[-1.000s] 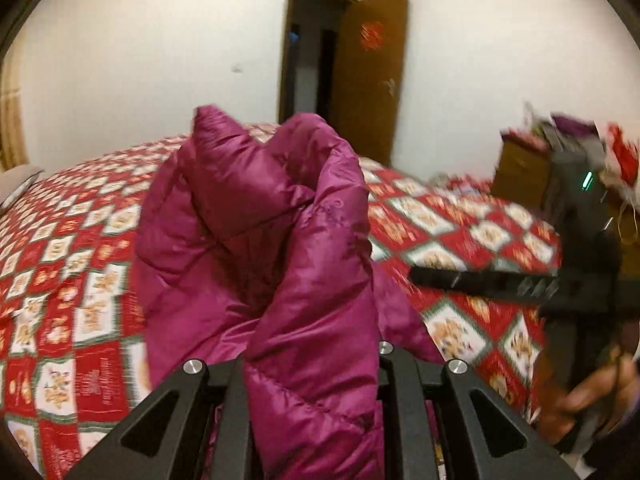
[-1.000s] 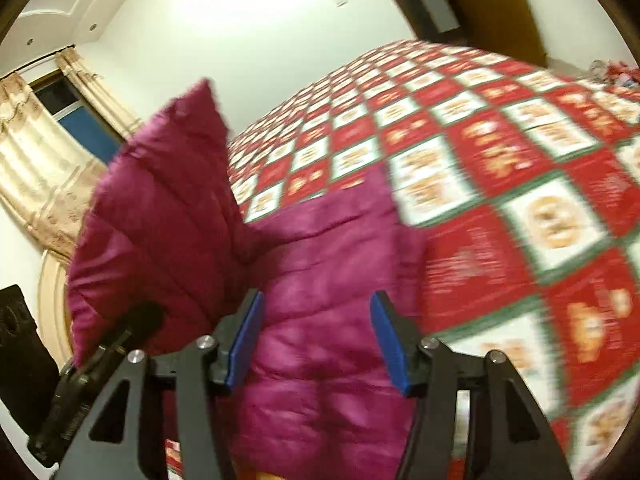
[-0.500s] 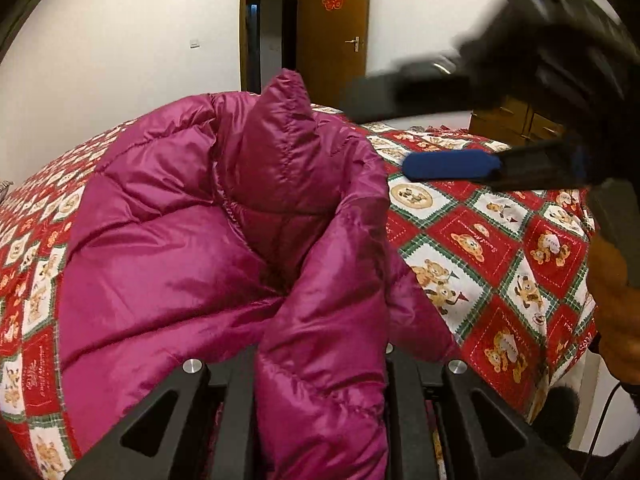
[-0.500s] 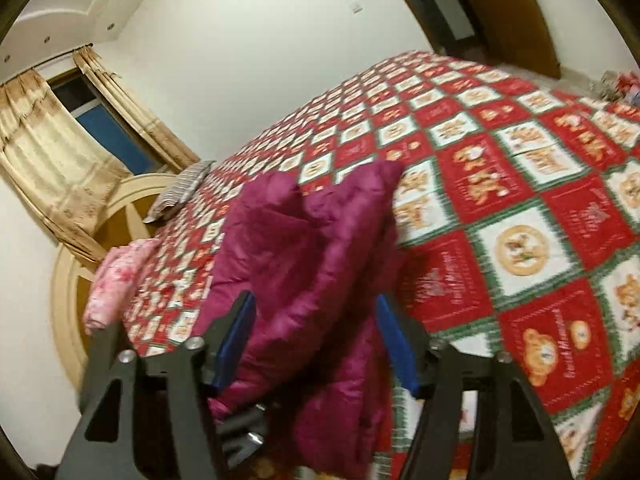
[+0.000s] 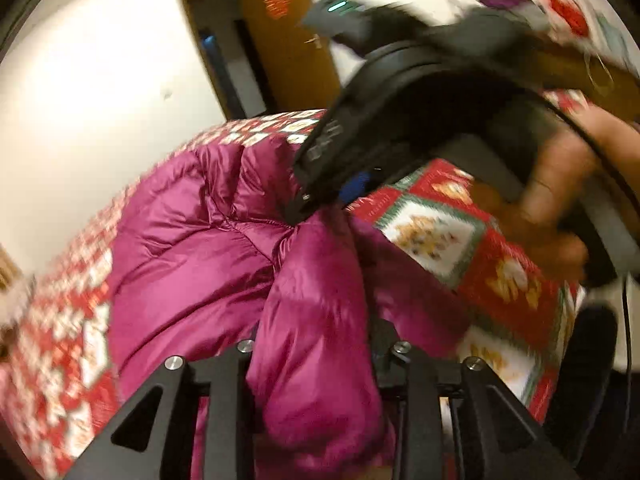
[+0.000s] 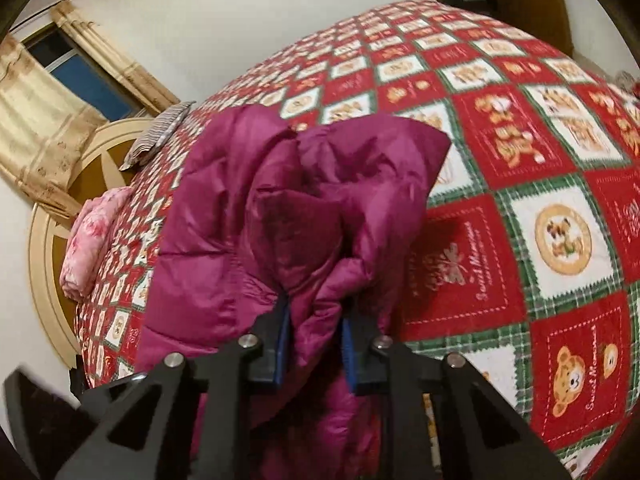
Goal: Fold large clothes
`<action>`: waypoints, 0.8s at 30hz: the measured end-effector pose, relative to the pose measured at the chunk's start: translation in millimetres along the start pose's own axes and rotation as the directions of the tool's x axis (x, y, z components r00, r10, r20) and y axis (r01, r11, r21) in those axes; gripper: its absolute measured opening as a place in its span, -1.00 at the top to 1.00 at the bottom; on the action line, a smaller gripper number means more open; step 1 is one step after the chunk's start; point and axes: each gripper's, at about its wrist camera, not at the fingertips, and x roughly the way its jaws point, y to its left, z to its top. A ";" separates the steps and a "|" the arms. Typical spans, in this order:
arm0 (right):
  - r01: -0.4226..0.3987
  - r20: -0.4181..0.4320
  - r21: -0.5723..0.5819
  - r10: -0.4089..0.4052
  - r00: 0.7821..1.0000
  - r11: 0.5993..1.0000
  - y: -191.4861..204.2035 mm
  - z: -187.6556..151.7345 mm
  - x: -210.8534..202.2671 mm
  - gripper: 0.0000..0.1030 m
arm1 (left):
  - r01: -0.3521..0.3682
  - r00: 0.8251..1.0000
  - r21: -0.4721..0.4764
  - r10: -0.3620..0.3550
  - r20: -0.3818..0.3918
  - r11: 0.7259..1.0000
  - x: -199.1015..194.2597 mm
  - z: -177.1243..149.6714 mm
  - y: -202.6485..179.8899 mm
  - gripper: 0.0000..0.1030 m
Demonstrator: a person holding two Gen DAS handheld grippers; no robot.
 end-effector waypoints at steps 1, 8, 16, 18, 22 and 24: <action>0.000 -0.004 -0.006 0.000 1.000 1.000 -0.7 -0.9 1.5 0.54 | -0.004 1.000 0.026 0.004 0.002 1.000 -6.4 -3.3 -2.9 0.39; 0.051 -0.006 -0.114 -0.052 0.999 0.992 11.4 -8.7 7.9 0.54 | 0.128 0.991 0.022 -0.127 -0.042 0.992 -30.3 -4.5 8.6 0.38; 0.037 0.017 -0.118 -0.035 0.999 0.992 12.3 -2.7 9.5 0.54 | 0.085 0.996 0.197 -0.079 -0.039 0.977 -16.2 -10.4 -52.4 -0.22; 0.025 0.025 -0.126 -0.022 0.999 0.992 12.8 2.1 4.8 0.55 | 0.073 0.997 0.231 -0.069 -0.026 0.970 -16.9 -11.0 -66.9 -0.26; 0.011 0.015 -0.137 -0.009 1.000 0.991 12.0 11.5 2.0 0.57 | 0.100 0.995 0.217 -0.102 -0.003 0.971 -26.9 -4.2 -67.9 -0.27; 0.013 -0.002 -0.151 -0.014 1.000 0.988 11.8 14.4 7.5 0.57 | 0.128 0.992 0.169 -0.129 -0.007 0.977 -31.8 -2.3 -56.7 -0.27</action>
